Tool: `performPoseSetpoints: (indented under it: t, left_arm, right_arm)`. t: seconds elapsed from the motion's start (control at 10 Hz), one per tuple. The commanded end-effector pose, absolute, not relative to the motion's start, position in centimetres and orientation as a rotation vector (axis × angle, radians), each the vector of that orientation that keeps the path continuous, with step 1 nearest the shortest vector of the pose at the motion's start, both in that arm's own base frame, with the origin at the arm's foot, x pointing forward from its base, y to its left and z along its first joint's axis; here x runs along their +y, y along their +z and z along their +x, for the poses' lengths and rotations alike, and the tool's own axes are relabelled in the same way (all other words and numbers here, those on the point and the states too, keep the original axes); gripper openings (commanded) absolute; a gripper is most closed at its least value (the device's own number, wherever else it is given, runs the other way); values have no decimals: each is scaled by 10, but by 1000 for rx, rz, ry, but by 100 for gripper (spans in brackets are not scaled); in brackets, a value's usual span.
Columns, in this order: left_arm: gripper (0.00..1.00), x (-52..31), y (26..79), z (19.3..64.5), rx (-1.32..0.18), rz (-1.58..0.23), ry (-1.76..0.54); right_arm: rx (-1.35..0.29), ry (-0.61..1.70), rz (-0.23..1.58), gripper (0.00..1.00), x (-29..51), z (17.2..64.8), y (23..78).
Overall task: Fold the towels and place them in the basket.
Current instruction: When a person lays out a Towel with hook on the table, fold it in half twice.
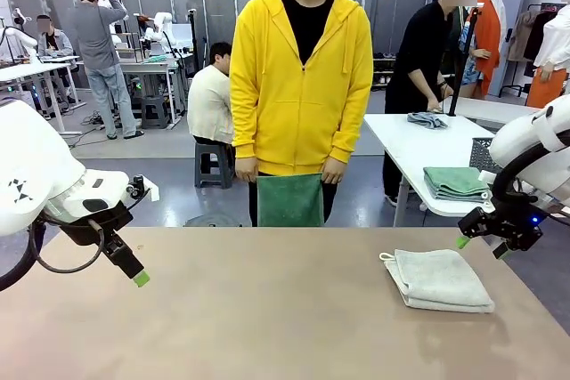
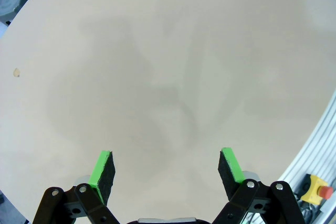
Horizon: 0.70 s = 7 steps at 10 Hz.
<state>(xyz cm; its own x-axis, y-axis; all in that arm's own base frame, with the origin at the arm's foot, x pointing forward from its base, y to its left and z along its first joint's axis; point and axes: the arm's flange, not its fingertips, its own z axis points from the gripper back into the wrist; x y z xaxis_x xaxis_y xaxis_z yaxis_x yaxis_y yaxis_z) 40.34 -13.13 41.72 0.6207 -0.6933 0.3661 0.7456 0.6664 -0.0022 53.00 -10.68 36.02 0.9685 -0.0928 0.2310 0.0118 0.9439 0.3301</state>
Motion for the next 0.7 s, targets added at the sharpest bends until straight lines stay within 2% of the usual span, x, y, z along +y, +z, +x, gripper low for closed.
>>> performPoseSetpoints:
  t: [0.0, 0.5, 0.6]
  left_arm:
    - [100, -133, 418, 406, -358, -164, -824]
    - [100, -133, 418, 406, -358, -164, -824]
    - [100, -131, 417, 403, -351, -160, -831]
  right_arm:
    - [-249, -46, 340, 100, -108, 531, 359]
    - [-247, -54, 333, 99, -107, 530, 360]
    - [-334, 49, 317, 100, -98, 520, 380]
